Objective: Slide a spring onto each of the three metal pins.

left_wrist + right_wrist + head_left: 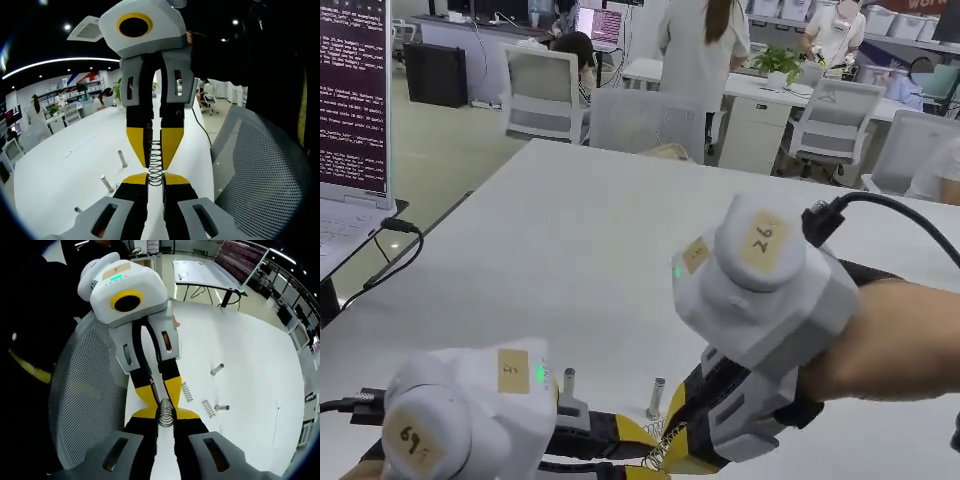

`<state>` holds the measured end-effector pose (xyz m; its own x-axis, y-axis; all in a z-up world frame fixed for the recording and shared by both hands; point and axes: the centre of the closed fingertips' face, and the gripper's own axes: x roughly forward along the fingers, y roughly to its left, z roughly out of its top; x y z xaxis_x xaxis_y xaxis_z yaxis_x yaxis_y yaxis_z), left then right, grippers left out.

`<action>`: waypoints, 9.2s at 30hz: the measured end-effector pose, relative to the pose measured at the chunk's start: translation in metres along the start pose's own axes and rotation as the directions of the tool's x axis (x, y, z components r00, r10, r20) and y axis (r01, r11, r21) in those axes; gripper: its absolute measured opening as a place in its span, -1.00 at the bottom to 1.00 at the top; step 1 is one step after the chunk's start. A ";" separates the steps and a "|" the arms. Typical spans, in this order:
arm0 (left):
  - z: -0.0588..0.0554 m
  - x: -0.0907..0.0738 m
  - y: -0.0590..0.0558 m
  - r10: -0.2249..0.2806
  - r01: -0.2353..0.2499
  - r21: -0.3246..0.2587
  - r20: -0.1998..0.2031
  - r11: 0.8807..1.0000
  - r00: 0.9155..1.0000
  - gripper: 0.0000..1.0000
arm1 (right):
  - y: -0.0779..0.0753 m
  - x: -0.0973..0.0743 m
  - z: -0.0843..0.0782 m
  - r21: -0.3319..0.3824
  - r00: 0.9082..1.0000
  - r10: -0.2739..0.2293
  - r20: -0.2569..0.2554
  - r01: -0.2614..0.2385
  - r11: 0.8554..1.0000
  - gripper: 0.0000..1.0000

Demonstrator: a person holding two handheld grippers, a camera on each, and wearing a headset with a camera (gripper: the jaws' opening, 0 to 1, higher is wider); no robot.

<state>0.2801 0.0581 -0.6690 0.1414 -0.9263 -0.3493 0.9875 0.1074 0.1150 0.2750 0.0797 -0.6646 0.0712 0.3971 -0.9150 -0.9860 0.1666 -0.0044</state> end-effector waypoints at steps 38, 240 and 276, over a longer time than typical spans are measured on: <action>-0.008 -0.014 0.016 0.065 -0.064 -0.098 0.009 0.993 0.998 -0.46 | -0.040 -0.032 -0.032 0.101 0.997 -0.081 -0.014 0.082 0.992 -0.84; -0.071 -0.050 0.039 0.223 -0.244 -0.232 -0.115 0.942 0.968 0.28 | -0.125 -0.028 -0.131 0.475 0.907 -0.391 0.157 0.278 0.835 -0.21; -0.085 -0.041 0.049 0.201 -0.230 -0.250 -0.135 0.941 0.970 0.19 | -0.077 -0.039 -0.144 0.615 0.777 -0.499 0.383 0.189 0.766 -0.02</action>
<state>0.3290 0.1321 -0.7278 0.3451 -0.8285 -0.4410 0.9137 0.4040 -0.0440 0.3269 -0.0784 -0.6863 0.6054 0.5711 -0.5544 -0.6487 0.7576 0.0719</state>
